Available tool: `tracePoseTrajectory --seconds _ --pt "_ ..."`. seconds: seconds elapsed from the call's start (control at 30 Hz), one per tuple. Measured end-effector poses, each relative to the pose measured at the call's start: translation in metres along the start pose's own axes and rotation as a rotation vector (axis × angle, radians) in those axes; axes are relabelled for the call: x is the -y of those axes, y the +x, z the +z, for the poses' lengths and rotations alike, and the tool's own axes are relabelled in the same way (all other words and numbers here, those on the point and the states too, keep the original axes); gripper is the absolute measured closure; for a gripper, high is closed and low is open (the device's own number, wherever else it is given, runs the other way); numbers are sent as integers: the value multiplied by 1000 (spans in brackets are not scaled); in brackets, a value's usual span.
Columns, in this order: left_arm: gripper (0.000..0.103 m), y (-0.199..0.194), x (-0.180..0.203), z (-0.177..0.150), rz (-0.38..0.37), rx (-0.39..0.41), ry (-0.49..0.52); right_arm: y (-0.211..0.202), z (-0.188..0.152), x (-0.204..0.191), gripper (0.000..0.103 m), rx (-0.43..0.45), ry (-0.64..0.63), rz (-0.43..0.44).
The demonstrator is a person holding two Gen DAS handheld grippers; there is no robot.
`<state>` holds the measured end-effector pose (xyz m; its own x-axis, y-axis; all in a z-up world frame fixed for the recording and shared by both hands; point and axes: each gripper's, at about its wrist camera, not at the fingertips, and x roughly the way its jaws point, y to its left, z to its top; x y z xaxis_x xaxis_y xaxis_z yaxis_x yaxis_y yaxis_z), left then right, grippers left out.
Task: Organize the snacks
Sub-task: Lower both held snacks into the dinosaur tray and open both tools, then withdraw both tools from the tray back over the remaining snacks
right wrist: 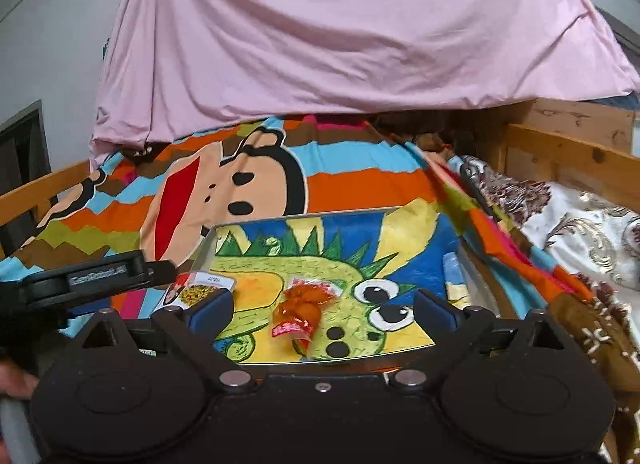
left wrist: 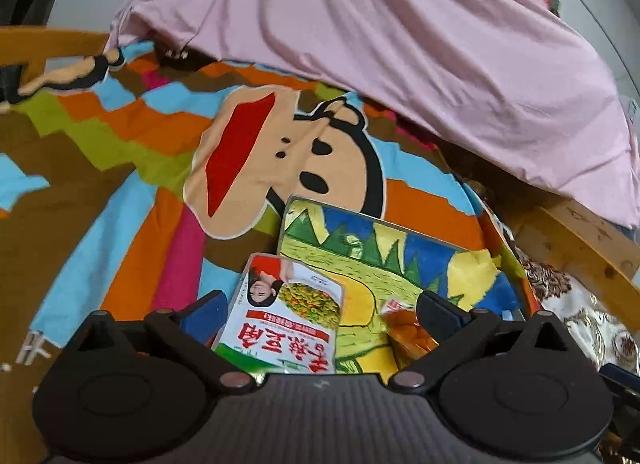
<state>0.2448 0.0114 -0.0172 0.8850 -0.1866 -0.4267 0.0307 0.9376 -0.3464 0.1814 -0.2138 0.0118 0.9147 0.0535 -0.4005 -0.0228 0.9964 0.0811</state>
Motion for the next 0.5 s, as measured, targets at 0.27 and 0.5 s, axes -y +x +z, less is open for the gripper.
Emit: tracePoseTrajectory --seconds 0.27,0.5 --pt "1 -77 9 -6 32 54 34 -65 -4 16 1 88 20 36" --pt "0 -152 10 -22 58 59 23 -131 -19 30 1 123 100 64"
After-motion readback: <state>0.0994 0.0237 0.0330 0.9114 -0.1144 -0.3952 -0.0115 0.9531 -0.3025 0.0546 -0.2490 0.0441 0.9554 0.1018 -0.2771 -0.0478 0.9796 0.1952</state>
